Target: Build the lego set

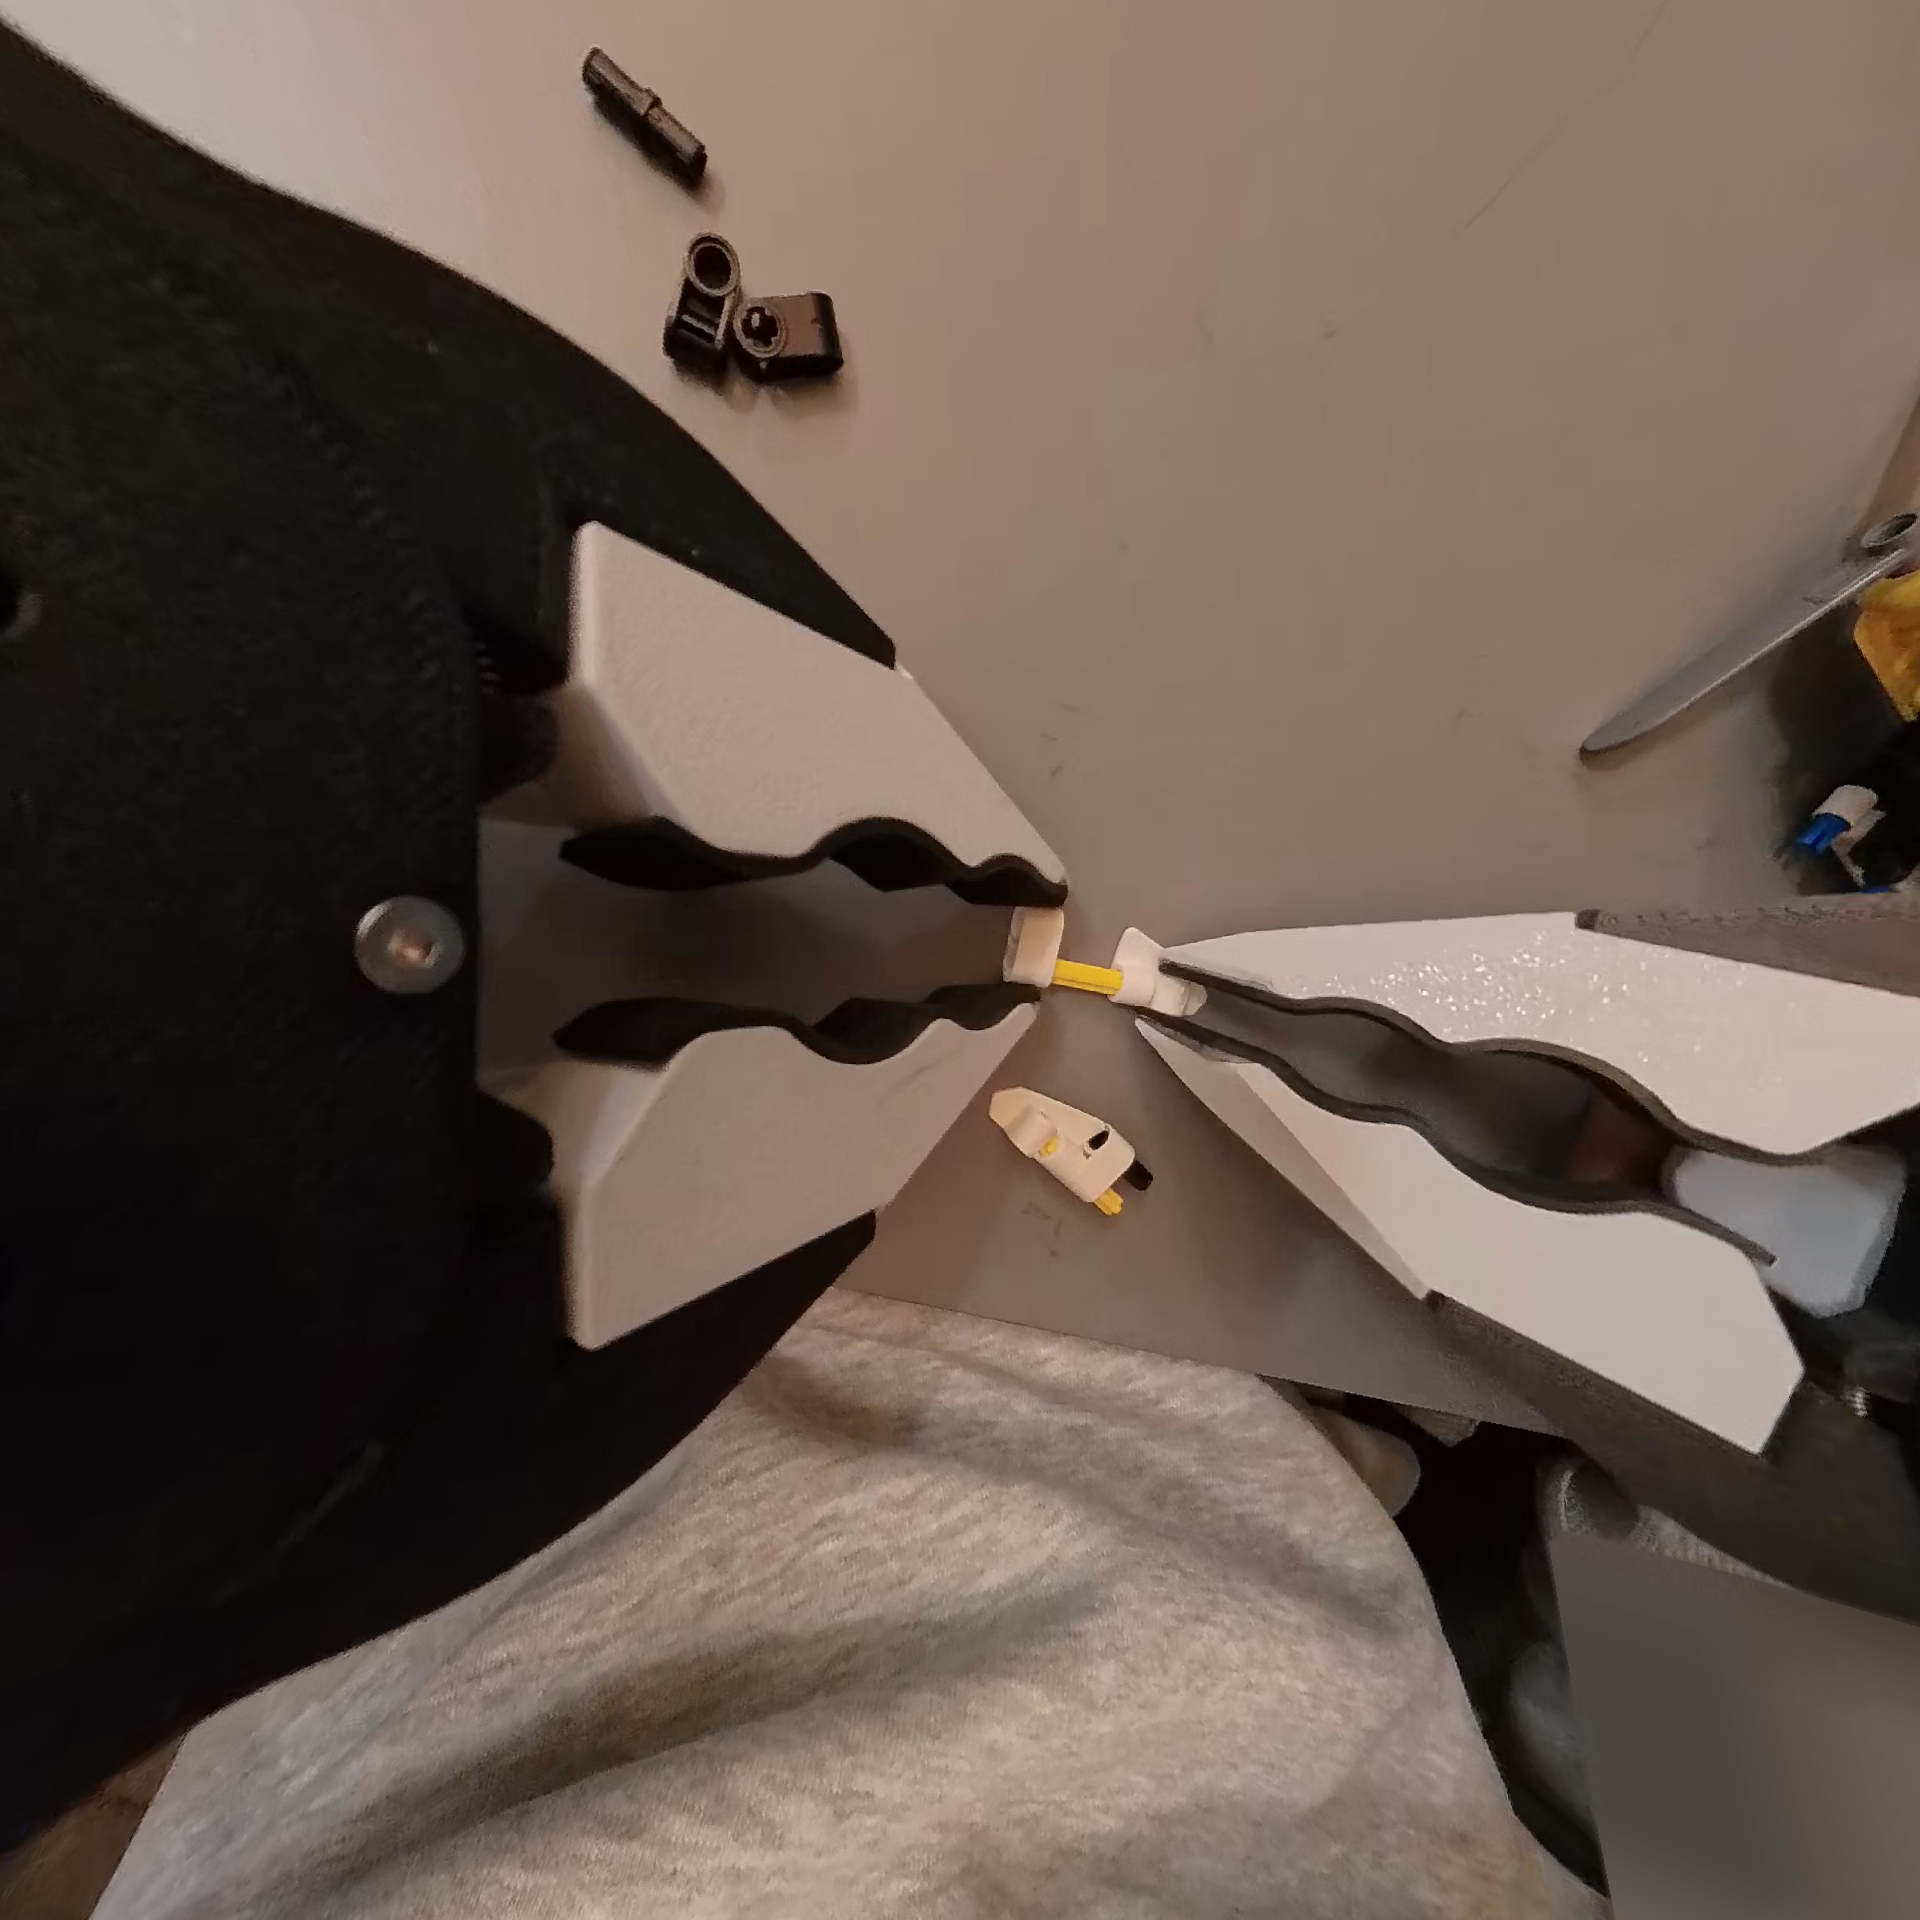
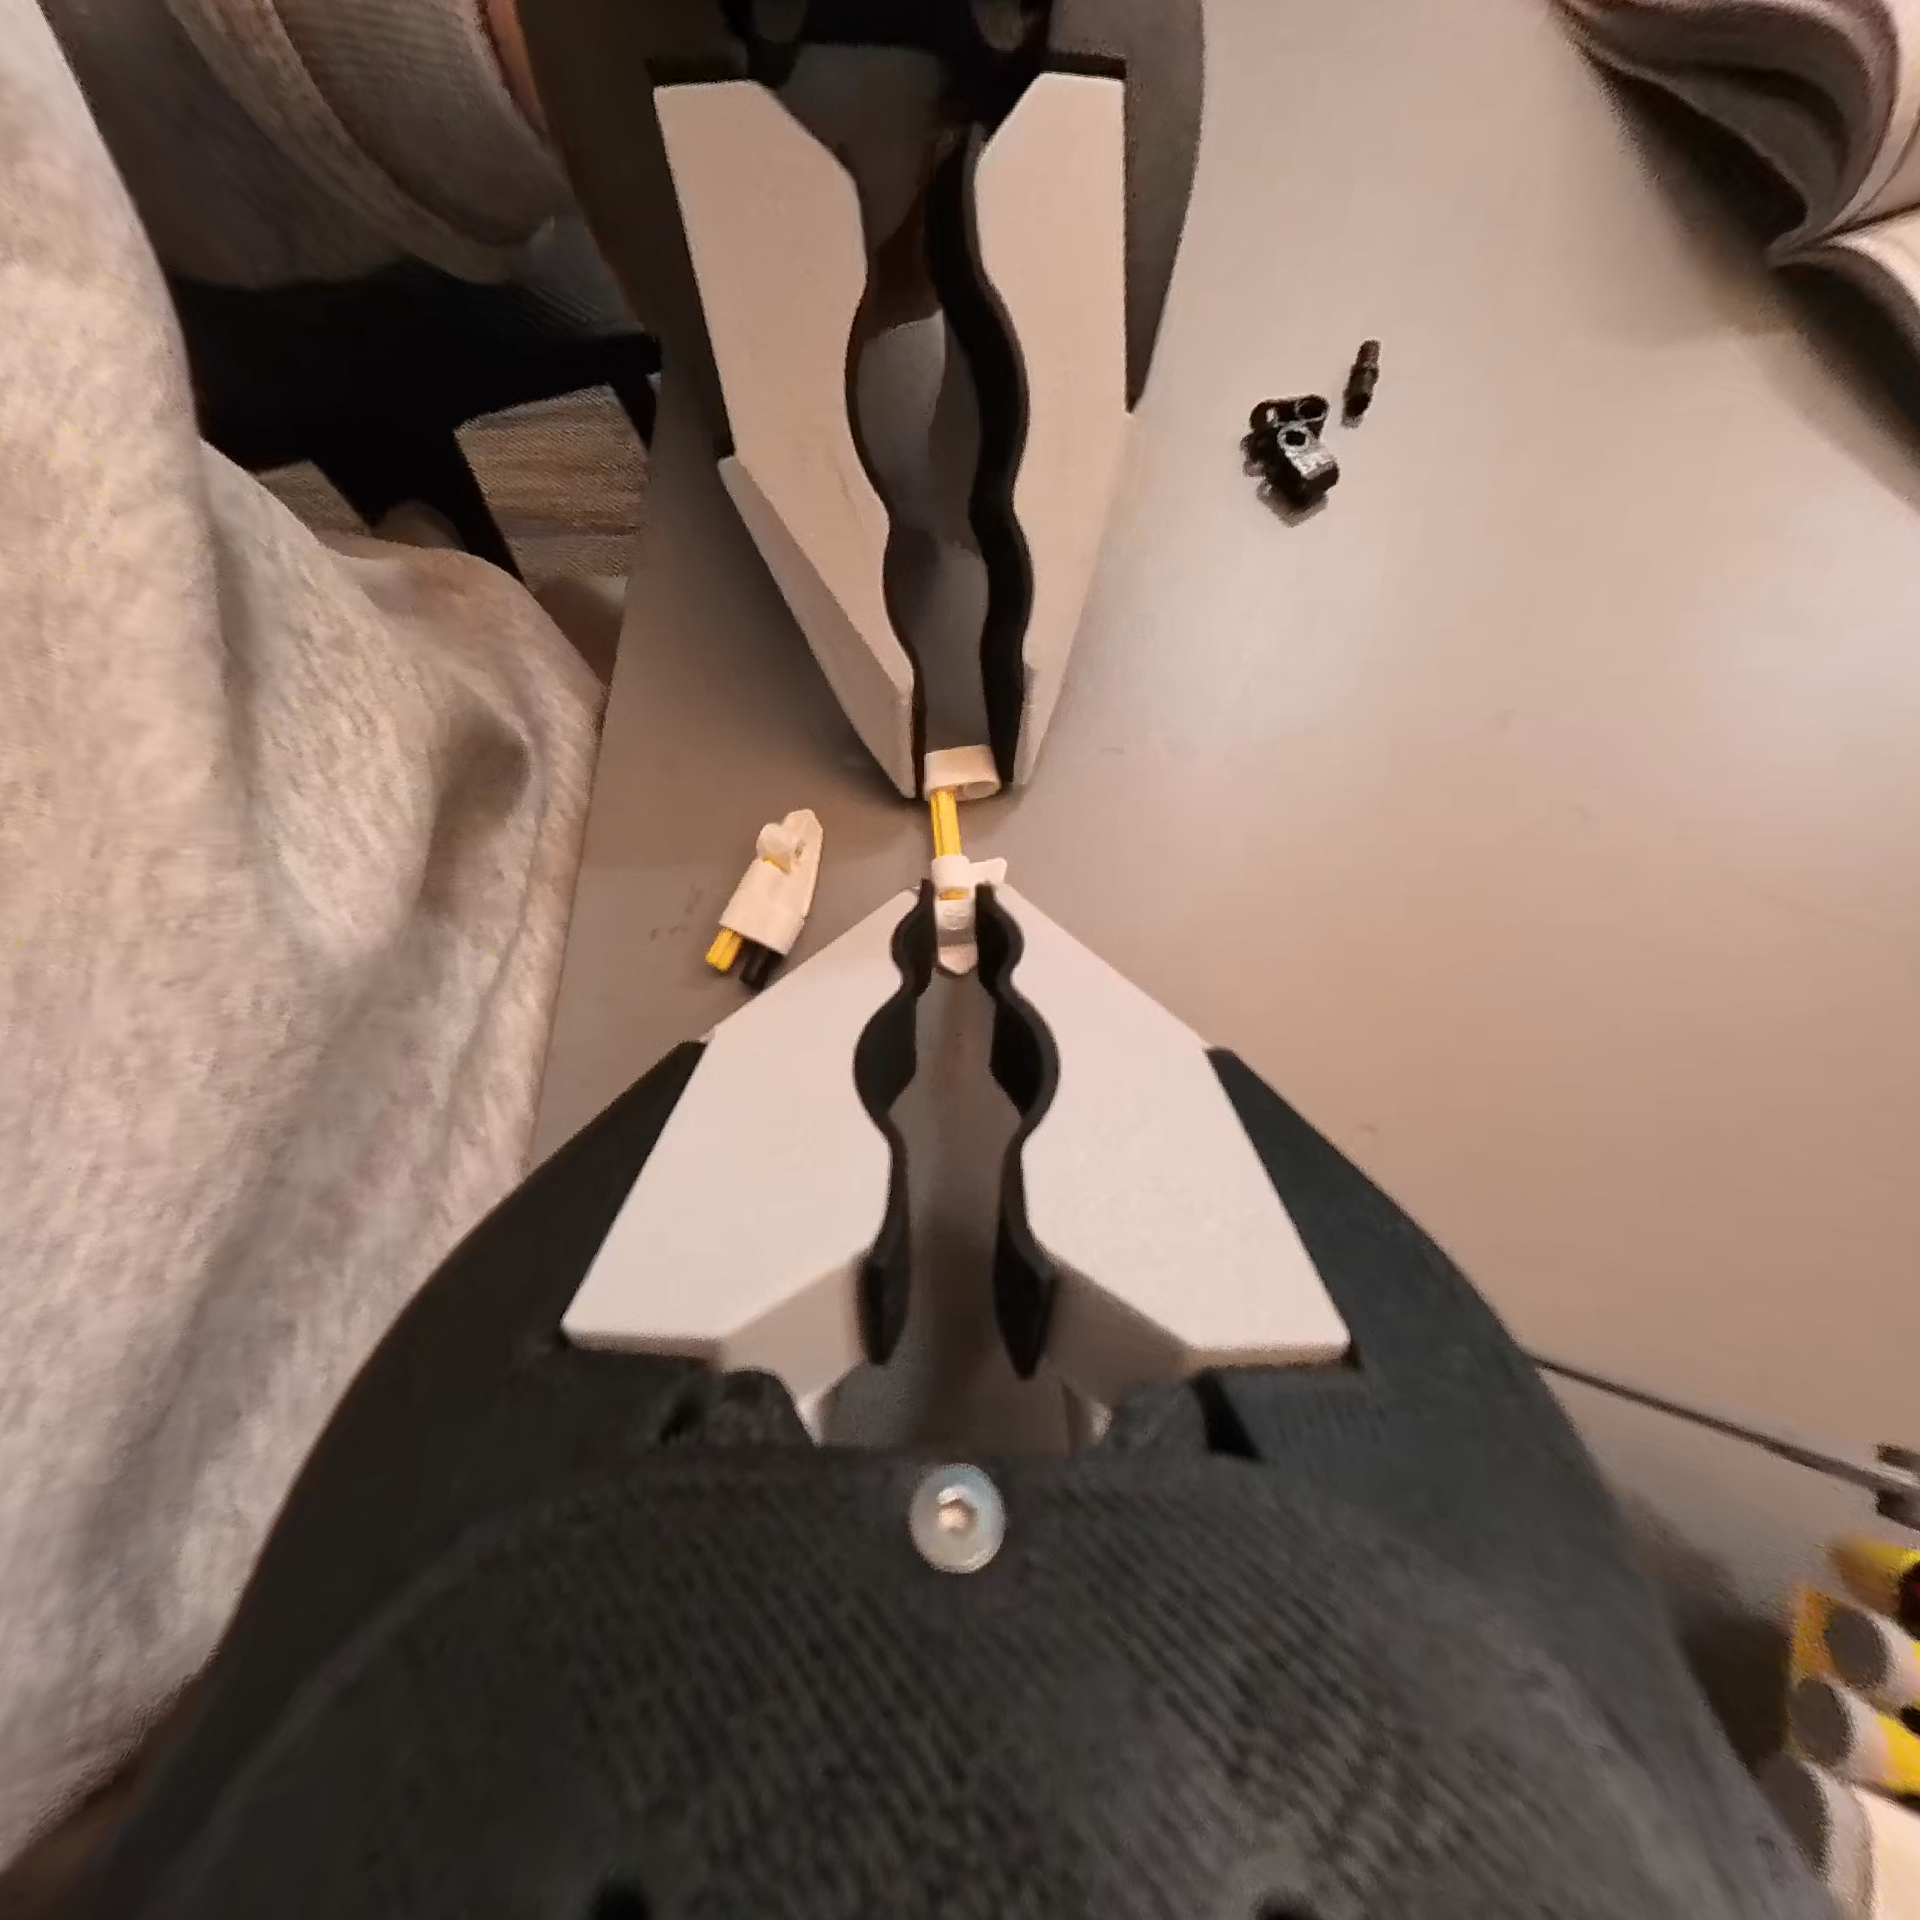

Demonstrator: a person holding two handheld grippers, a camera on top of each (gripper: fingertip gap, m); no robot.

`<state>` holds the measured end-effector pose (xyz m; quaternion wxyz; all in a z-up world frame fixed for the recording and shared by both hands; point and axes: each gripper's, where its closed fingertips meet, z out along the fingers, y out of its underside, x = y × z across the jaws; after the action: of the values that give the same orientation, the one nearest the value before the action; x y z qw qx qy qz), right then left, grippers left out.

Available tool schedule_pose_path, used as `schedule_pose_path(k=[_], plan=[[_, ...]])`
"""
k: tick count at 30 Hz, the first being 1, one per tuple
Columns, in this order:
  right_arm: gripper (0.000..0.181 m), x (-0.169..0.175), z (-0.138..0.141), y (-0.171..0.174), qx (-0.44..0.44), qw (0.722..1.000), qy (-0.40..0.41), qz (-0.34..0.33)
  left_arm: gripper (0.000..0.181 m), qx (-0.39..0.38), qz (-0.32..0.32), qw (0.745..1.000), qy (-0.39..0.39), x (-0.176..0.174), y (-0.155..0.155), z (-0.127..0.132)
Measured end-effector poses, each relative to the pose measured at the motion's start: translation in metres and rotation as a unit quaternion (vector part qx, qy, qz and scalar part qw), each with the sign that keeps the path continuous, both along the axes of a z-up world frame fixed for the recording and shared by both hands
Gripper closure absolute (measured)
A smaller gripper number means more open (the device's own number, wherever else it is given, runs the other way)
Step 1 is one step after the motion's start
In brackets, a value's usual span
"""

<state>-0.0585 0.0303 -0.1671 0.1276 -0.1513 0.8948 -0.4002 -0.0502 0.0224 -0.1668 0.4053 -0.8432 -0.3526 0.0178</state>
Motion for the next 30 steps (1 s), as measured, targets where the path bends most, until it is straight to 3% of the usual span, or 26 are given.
schedule_pose_path(k=[30], plan=[[0.177,0.0086,0.0023,-0.0053,0.006,1.0,-0.016,0.007,0.166,-0.002,-0.001,1.0,-0.002,-0.0007,0.0036,-0.0012]])
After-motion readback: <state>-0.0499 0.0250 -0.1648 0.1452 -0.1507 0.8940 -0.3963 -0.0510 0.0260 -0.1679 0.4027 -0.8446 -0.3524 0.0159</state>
